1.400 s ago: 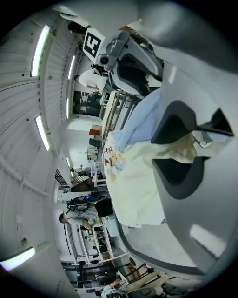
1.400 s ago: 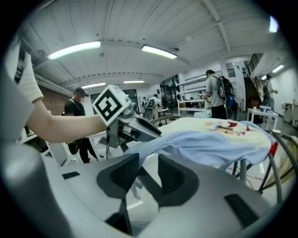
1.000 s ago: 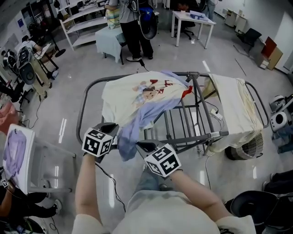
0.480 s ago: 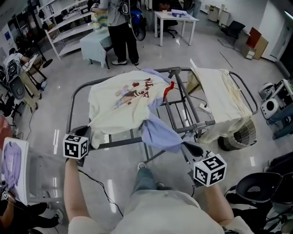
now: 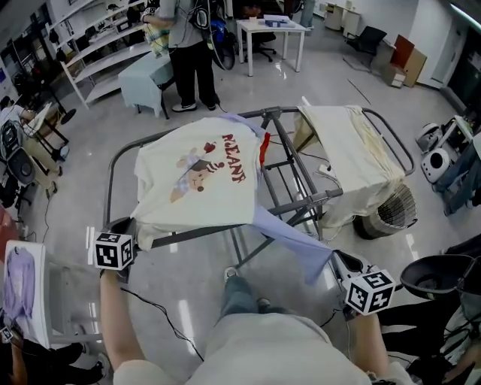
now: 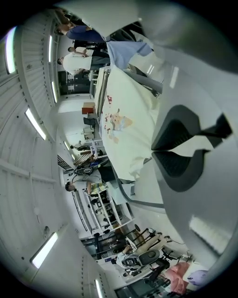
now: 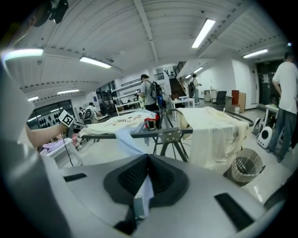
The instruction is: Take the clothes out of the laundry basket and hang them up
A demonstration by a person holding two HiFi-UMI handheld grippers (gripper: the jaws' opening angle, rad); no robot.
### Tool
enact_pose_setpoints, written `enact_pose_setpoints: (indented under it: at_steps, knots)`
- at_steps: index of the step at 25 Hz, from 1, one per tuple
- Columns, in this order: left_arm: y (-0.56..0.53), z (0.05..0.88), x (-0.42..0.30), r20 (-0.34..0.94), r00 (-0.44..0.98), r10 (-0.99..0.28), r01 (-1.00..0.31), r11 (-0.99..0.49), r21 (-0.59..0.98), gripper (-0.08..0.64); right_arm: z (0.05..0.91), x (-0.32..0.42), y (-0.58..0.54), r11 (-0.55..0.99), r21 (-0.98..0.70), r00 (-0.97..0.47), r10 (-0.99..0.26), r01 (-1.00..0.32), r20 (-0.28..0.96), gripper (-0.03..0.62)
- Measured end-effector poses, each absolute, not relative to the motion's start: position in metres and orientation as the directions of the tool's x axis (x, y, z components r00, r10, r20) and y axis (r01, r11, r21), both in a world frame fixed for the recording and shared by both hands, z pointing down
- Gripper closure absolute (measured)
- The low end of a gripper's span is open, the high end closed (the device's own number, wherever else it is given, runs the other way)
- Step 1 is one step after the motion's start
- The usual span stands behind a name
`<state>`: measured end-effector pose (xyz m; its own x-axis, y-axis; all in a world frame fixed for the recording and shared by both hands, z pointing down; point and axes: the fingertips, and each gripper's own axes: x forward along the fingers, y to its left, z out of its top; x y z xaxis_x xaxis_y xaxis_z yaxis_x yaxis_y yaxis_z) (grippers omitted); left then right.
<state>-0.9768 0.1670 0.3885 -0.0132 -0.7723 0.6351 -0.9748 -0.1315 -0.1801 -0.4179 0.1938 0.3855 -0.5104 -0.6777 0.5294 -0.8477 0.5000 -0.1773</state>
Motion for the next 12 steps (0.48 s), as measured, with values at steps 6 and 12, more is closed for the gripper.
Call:
enact_pose_setpoints:
  at_steps: [6, 12]
  knots:
    - [0.181, 0.389, -0.987, 0.654, -0.067, -0.754, -0.977, -0.082, -0.195, 0.537, 0.440, -0.444, 0.229, 0.559, -0.283, -0.590, -0.505, -0.780, 0.630, 0.589]
    - [0.187, 0.394, -1.003, 0.665, -0.145, -0.732, -0.972, -0.020, -0.234, 0.535, 0.501, -0.484, 0.245, 0.605, -0.368, -0.654, -0.357, -0.706, 0.667, 0.586]
